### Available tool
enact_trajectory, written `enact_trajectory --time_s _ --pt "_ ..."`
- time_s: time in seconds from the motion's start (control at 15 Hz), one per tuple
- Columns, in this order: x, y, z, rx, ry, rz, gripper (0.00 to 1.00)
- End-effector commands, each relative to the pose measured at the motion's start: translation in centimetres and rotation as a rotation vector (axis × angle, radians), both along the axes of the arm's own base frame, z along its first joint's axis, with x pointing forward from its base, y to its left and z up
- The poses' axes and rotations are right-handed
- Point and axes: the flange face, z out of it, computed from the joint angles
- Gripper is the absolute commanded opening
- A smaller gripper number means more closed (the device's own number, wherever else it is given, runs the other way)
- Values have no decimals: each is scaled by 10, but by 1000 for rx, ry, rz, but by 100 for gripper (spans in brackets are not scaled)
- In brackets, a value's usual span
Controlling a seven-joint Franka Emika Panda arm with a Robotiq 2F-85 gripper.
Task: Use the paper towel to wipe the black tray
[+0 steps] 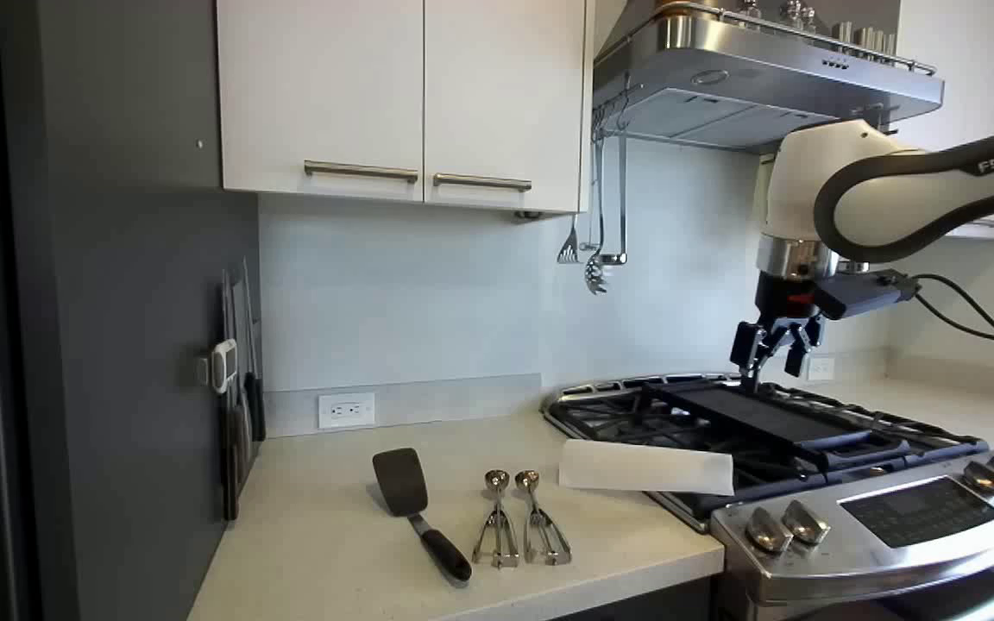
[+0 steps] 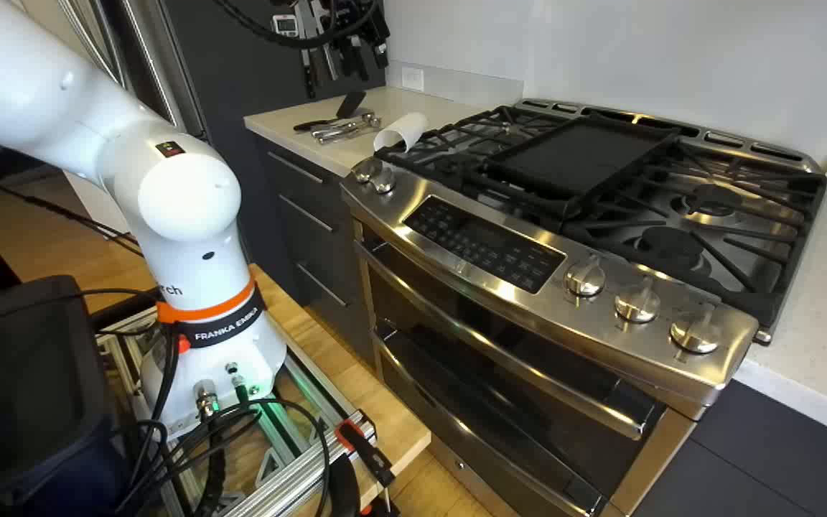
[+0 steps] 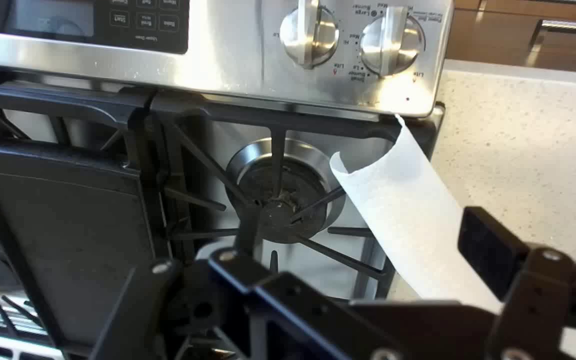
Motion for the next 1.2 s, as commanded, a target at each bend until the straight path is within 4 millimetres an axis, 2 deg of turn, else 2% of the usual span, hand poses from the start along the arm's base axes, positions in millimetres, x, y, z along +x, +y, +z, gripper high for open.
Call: enact_trajectory --time_s 0.0,0.93,1.13 --pt "0 0 0 0 1 0 100" --pt "0 0 1 0 0 0 100" --pt "30 -3 -6 -48 49 60 100"
